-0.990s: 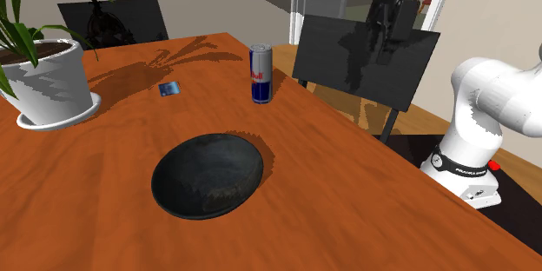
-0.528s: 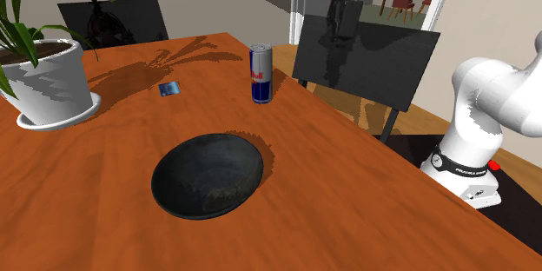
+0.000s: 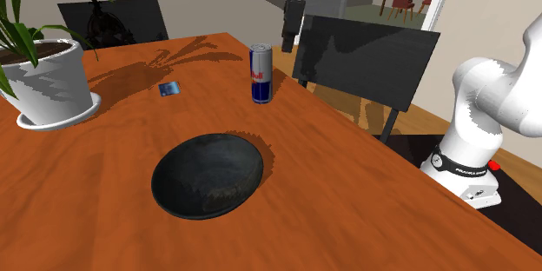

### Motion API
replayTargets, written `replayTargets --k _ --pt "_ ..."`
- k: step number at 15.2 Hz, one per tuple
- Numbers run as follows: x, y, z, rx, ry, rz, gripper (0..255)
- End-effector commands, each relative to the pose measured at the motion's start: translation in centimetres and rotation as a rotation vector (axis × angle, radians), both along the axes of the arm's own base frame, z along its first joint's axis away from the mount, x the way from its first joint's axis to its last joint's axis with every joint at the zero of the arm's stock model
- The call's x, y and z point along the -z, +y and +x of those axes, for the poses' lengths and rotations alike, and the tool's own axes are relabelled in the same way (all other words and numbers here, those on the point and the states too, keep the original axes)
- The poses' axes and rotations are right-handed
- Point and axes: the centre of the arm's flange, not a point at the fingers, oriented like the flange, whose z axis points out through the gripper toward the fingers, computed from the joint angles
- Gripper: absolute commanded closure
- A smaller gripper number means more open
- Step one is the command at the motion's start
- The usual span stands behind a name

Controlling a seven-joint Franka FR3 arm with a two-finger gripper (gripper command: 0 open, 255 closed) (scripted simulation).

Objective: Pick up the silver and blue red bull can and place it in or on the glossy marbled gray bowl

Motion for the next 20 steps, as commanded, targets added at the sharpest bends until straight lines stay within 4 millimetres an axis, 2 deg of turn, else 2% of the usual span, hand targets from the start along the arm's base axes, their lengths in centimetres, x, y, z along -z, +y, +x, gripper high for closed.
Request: replayTargets --k 1,2,10,18,19,20 --pt "-0.1 -1.3 2.3 -0.008 -0.011 -0.016 0" --pt "-0.1 -1.7 3.3 -0.012 -0.015 -0.022 0" --pt "3.8 -1.9 4.0 -0.012 -0.015 -0.022 0" --pt "3.8 -1.9 4.0 -0.012 -0.015 -0.022 0" --pt "3.8 -1.9 4.0 -0.012 -0.015 -0.022 255" --pt "3.8 -1.9 4.0 -0.012 -0.015 -0.022 255"
